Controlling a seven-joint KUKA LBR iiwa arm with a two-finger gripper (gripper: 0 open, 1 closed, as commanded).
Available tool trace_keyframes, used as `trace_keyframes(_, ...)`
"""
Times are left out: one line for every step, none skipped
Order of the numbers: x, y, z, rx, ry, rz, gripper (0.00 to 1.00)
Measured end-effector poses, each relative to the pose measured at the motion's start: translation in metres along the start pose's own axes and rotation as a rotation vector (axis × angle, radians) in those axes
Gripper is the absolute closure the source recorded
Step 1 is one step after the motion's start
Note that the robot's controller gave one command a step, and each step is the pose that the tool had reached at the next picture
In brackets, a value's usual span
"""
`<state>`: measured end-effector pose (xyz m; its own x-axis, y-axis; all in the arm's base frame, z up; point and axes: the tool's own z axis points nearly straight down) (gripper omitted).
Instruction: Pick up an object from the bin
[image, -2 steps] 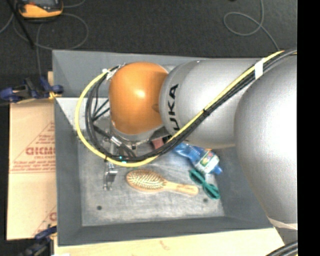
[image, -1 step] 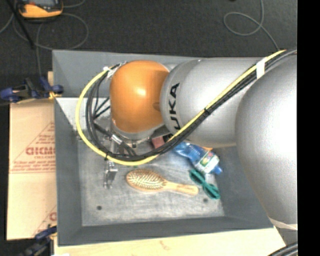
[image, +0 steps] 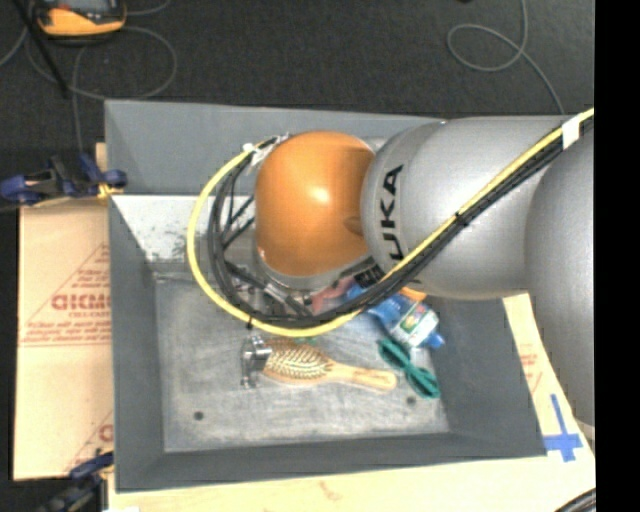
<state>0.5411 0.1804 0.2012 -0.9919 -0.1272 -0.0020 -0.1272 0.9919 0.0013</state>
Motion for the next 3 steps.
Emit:
trace_keyframes(0.038,-0.048,-0.011,0.002,0.000,-0.181,0.00)
trace_keyframes(0.036,-0.057,-0.010,0.000,0.000,-0.144,0.00)
trace_keyframes(0.031,-0.063,-0.004,-0.002,-0.010,-0.141,0.00)
